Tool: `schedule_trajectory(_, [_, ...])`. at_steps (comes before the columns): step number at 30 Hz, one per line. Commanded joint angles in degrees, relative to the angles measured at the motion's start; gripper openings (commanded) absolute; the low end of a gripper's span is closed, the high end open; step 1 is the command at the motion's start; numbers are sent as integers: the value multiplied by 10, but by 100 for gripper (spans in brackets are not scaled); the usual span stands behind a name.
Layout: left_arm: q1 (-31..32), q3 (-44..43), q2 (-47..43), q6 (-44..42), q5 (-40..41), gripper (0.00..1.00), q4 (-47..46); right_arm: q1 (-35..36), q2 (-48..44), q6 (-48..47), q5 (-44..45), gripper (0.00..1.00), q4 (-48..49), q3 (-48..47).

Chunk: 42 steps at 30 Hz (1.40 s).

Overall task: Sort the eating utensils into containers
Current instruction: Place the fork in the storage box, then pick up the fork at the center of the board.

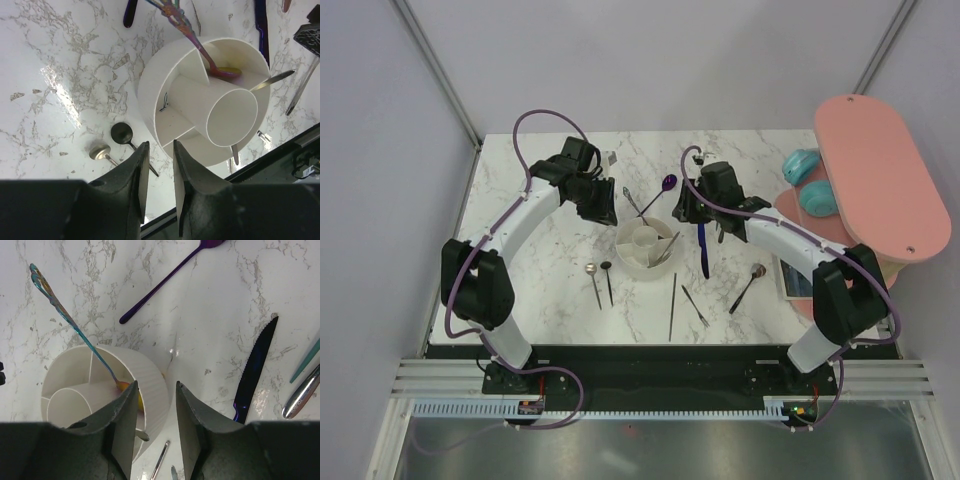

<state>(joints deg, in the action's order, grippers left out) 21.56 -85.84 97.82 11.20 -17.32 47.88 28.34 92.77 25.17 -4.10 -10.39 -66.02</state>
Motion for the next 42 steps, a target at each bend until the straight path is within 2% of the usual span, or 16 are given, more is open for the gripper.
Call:
schedule_trajectory(1, [-2,5,-24,19,27,33,-9,-3,-38,-2,29,44,-7,-1])
schedule_trajectory(5, [-7,24,-33,25,47,33,-13,-22,-55,-6,30,44,-40,4])
schedule_trajectory(13, [-62,104,-67,61,70,33,-36,-38,-94,-79,-21,43,-205,19])
schedule_trajectory(18, [-89,113,-66,66,68,33,-44,-37,-96,-101,-89,45,-277,27])
schedule_trajectory(24, [-92,109,-61,66,54,33,-44,-35,-123,-116,-93,49,-345,48])
schedule_trajectory(29, [-92,117,-63,66,46,33,-46,-30,-150,-112,-108,52,-379,75])
schedule_trajectory(35, [-92,122,-69,64,38,32,-45,-9,-134,-108,-146,54,-390,106])
schedule_trajectory(42, [-92,132,-80,63,33,32,-45,6,-108,-108,-143,54,-380,141])
